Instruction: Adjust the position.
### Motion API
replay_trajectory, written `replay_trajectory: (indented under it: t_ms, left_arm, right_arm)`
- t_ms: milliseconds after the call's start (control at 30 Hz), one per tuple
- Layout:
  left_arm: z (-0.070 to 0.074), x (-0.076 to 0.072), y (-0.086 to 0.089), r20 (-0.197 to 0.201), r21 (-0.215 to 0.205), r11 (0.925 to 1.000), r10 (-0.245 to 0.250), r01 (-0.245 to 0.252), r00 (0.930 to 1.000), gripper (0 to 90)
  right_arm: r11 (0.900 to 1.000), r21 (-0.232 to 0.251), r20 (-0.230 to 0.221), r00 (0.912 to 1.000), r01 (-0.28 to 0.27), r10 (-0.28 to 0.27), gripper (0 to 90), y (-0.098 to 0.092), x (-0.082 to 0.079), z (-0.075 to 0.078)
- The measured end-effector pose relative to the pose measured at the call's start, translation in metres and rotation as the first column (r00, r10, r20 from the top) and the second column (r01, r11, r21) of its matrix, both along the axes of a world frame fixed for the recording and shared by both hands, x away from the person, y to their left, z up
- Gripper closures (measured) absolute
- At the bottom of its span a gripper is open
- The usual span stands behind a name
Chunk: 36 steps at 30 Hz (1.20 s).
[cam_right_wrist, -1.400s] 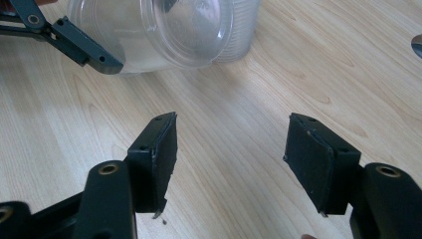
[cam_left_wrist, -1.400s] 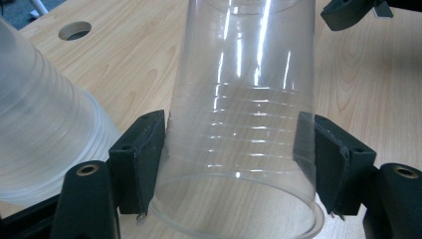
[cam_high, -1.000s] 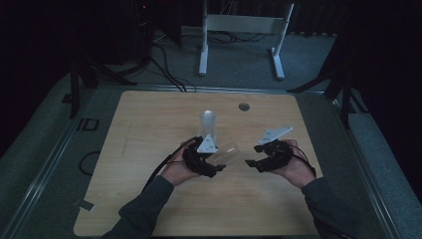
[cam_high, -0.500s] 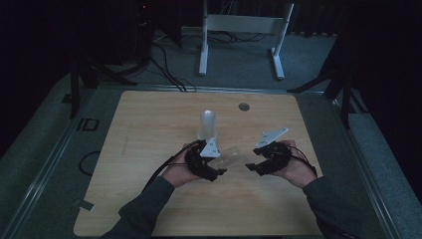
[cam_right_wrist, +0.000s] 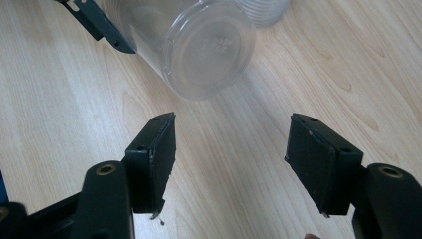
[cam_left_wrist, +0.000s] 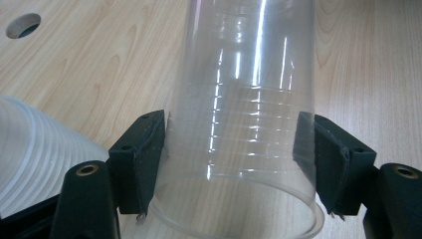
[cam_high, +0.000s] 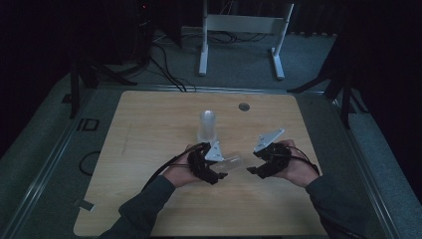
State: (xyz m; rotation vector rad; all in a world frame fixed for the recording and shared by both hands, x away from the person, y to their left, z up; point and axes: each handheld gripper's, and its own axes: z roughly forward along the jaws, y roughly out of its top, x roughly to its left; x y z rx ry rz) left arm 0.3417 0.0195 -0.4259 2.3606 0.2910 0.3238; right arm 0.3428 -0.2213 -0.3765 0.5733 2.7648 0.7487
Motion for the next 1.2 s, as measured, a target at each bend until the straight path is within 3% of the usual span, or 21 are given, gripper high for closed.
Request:
replay_trajectory:
  t_ms: [733,933,1200]
  left_arm:
    - [-0.005,-0.004,-0.006,0.013,0.061,0.9974,-0.039,0.038,0.9992,29.8]
    - [-0.004,-0.005,-0.008,0.017,0.090,0.9945,-0.056,0.054,0.9983,29.8]
    - [-0.002,-0.007,-0.013,0.025,0.123,0.9892,-0.083,0.079,0.9962,29.8]
  right_arm:
    - [0.994,-0.084,-0.022,0.9970,-0.076,0.075,35.6,0.013,-0.002,-0.001]
    - [0.986,-0.129,-0.027,0.9942,-0.106,0.104,34.9,0.018,-0.002,-0.001]
    - [0.980,-0.145,-0.036,0.9911,-0.132,0.129,34.6,0.022,-0.002,-0.002]
